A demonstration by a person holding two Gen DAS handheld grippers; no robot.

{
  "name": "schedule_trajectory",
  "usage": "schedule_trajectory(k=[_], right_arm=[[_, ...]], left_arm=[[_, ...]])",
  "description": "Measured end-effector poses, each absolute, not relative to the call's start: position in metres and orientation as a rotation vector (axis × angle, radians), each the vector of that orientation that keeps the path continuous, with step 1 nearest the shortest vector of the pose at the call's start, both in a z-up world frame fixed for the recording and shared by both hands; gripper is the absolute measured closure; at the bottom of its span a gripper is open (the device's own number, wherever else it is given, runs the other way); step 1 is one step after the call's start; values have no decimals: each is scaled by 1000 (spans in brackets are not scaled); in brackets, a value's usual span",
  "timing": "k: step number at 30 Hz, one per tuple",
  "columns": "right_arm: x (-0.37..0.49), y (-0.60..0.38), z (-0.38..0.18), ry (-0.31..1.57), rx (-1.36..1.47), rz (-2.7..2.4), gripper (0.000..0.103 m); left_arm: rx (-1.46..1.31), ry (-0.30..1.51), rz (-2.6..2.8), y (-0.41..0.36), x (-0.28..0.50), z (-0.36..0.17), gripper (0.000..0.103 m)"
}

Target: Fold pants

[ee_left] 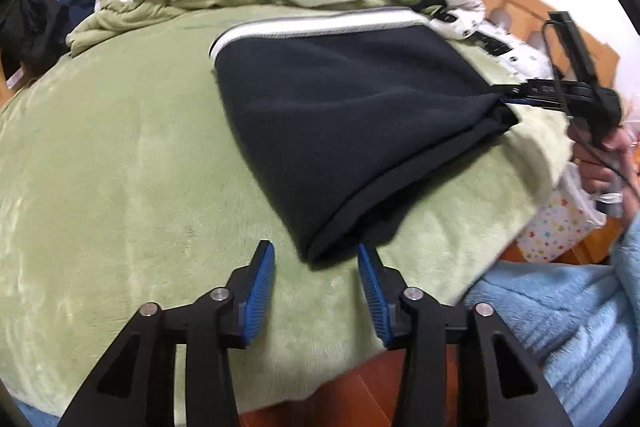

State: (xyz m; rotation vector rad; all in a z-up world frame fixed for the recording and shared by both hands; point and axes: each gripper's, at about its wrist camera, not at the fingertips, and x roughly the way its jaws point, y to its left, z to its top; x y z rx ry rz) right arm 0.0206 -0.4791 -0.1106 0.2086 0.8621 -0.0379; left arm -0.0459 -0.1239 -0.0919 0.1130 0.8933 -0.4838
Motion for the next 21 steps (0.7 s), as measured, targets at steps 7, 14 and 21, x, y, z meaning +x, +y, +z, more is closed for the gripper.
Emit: schedule_trajectory(k=[7,14,21], right_arm=[[56,-483,-90,766,242,-75,56],[123,-487,-105,894,250,-37,36],[132,-486,-132,948,232,-13,32]], left_arm=[[-94,870,-492,-98,-14,-59,38],[-284,965,-492,-100,75,-81,38],[-483,1053,-507,-106,127,-137,48]])
